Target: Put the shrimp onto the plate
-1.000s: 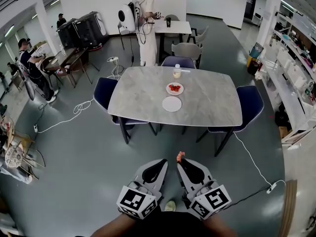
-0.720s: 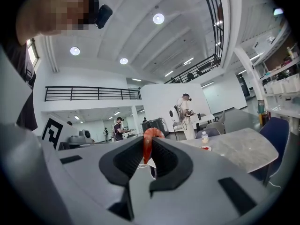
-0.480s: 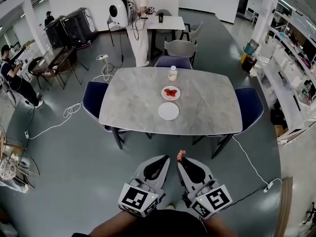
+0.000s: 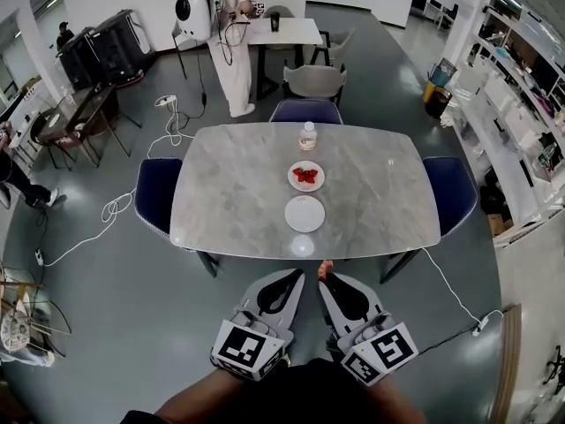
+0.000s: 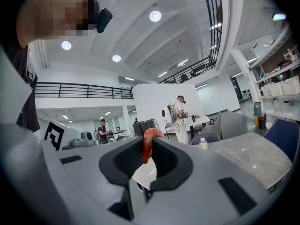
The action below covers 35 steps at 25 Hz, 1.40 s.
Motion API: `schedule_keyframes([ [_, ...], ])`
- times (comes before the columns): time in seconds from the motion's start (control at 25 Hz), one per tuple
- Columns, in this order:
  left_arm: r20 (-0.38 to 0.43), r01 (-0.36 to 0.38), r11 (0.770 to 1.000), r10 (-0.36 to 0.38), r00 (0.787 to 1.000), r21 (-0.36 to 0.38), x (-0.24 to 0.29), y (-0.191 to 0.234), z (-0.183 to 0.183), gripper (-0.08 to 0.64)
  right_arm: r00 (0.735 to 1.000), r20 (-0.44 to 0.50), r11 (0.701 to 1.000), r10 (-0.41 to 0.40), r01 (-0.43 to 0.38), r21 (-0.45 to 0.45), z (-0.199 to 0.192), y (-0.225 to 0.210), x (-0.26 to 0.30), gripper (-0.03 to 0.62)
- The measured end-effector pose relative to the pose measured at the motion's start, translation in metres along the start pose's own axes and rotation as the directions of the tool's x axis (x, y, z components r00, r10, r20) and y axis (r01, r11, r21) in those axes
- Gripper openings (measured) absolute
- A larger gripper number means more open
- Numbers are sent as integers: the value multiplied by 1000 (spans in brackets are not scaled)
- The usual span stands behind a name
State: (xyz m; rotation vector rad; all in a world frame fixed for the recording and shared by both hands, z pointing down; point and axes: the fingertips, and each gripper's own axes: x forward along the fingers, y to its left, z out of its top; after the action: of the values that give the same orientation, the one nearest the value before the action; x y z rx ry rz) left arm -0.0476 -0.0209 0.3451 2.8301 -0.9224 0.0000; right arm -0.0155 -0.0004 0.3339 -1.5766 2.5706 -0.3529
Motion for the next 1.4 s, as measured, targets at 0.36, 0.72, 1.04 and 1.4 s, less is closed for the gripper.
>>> schedule_keyframes([
  [0.36,-36,0,1000,-1,999,-23,44,54,-13,8,999,-35,1000,-17,17,9,-9,-41,53,57],
  [0.72,-48,-69,996,67,997,-47,106,105,-22,8,992,-106,998,62,-64,-16,-16,-106,117,57],
  [1.04,-77,-144,988,140,987,-55,167,142,-45,8,965,-219,988,144,-153,-25,-43,-168,166,57],
  [1.4,-128,-199,978,190,973,-62,209,169,-85,8,904,-390,976,173,-212,-57,-103,-220,198,57],
])
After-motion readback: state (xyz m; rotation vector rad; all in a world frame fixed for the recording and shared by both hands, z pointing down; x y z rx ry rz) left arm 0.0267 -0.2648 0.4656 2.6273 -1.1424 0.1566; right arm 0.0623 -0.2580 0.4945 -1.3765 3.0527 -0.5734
